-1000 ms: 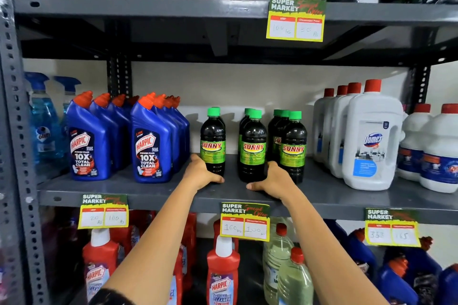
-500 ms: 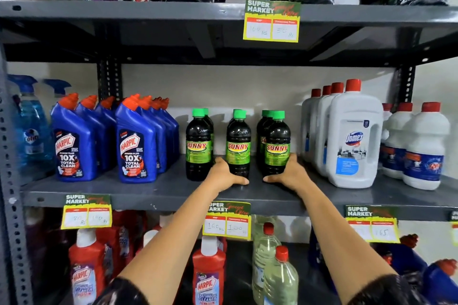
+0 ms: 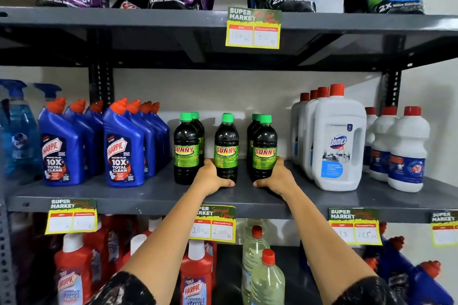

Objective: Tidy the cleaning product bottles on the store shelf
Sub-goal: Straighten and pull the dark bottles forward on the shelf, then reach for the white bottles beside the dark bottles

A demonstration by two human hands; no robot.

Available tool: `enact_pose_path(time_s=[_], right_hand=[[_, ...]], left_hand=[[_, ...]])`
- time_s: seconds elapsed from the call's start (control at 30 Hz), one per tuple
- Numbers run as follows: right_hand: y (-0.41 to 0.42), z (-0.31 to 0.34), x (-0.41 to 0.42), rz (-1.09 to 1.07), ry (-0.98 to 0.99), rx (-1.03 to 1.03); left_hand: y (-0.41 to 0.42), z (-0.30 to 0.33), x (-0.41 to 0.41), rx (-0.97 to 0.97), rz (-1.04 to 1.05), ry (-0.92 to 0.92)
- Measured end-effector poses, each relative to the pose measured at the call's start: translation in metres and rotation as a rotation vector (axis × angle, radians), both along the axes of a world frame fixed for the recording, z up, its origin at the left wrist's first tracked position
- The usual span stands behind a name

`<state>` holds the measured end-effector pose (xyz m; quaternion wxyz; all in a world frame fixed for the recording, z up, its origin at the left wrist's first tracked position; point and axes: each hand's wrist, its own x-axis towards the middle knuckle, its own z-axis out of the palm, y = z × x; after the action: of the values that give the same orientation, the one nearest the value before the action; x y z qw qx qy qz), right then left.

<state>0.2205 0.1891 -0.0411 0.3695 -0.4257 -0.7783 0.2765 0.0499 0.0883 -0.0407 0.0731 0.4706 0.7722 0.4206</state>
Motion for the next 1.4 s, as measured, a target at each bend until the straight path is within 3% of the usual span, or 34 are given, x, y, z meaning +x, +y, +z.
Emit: enact_pose_path(time_s=[0.63,0.9,1.2,1.3,1.4], right_hand=[[0.005,-0.002,0.000,0.020,0.042,-0.027],[-0.003,0.002,0.004,0.019,0.291,0.041],[-0.013,0.003,0.006,-0.016,0.312,0.148],[-0.020,0.005,0.005,-0.031,0.296,0.196],[-0.029,0.009,0.022,-0.058,0.351,0.388]], left_hand=[[0.000,0.000,0.003,0.010,-0.024,-0.029],[-0.005,0.001,0.009,0.225,0.034,0.109],[-0.008,0.000,0.004,0.394,0.047,0.256],[-0.015,0.006,0.009,0.489,0.047,0.365],[-0.023,0.008,0.023,0.624,0.068,0.561]])
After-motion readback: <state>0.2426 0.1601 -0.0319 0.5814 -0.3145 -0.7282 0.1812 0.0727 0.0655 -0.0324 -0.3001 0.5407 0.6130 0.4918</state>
